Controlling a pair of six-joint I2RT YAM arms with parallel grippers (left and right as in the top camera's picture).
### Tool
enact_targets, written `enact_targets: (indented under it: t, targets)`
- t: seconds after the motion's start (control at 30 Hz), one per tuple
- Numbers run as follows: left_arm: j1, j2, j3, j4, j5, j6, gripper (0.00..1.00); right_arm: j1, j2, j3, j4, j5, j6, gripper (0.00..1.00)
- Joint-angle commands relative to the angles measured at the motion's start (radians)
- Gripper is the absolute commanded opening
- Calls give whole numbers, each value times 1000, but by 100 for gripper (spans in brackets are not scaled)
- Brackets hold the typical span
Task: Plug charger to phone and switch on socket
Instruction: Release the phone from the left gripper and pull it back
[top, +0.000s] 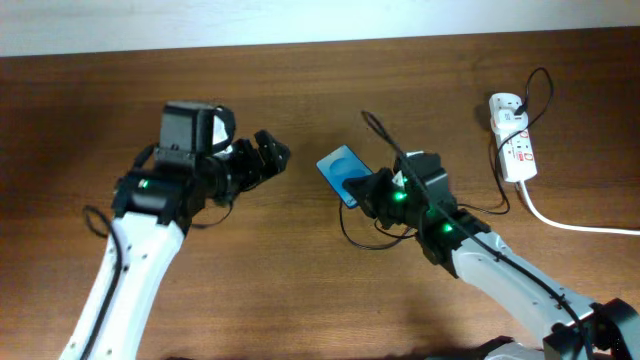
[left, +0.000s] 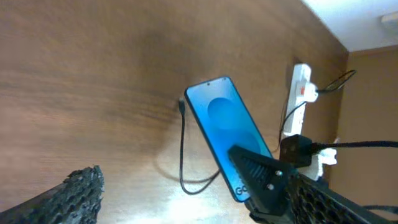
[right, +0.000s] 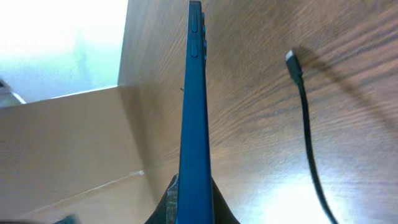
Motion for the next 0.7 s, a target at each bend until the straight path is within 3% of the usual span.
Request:
enact_targets:
  t: [0.0,0.13,0.27,0.4,0.67]
  targets:
    - [6,72,-13,3,129,-105,87,-5,-28,12,12,-89,93,4]
    - [6,127,-12,2,247,-176,84,-5,-28,12,13,-174,274,4]
    - [6,132,-12,-7,267,-175,84,-5,-28,12,13,-182,296,4]
    - [16,132,-13,-19,250,-48,95,-5,-28,12,12,-201,295,4]
    - [284,132,-13,-254,280,45,99,-5,-28,12,12,-200,287,4]
